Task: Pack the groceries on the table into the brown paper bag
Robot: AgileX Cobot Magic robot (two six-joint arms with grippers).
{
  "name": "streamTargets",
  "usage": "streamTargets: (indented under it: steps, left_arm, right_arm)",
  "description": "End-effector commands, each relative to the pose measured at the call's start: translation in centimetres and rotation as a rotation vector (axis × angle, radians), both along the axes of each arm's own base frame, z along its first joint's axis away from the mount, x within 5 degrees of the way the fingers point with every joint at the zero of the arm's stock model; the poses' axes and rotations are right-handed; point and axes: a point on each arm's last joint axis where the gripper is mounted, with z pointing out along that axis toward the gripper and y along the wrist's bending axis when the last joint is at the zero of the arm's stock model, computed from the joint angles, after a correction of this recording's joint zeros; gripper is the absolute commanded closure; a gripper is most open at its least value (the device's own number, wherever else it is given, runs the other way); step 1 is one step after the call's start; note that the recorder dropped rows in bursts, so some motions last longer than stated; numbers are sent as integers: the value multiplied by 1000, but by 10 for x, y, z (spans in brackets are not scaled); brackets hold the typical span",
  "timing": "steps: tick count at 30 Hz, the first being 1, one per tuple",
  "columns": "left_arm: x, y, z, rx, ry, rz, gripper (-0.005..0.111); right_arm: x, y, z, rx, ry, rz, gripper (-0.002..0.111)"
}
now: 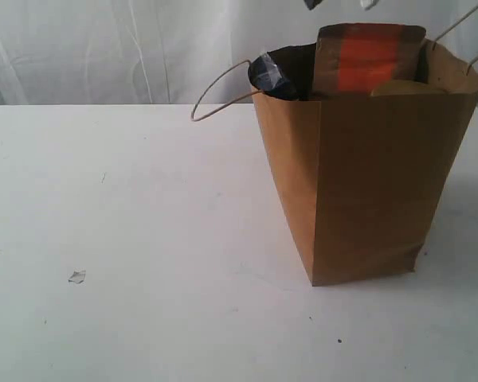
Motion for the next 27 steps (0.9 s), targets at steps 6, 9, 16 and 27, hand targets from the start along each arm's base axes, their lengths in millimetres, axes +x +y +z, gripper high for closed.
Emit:
streamTargets:
  steps: [6,9,16,27]
  left_arm:
    - [-1,0,-1,-12,-2,-5,107]
    - [-1,0,-1,-12,-2,-5,107]
    - [-1,0,-1,-12,-2,-5,107]
    - [-1,0,-1,-12,-2,-5,107]
  right_arm:
    - [18,8,-26,218,127,-166,108]
    - [29,-6,-31,355,188,-252,108]
    - [39,-16,-33,399,230,-162,108]
    - [62,-3,-69,375,335,-175,91]
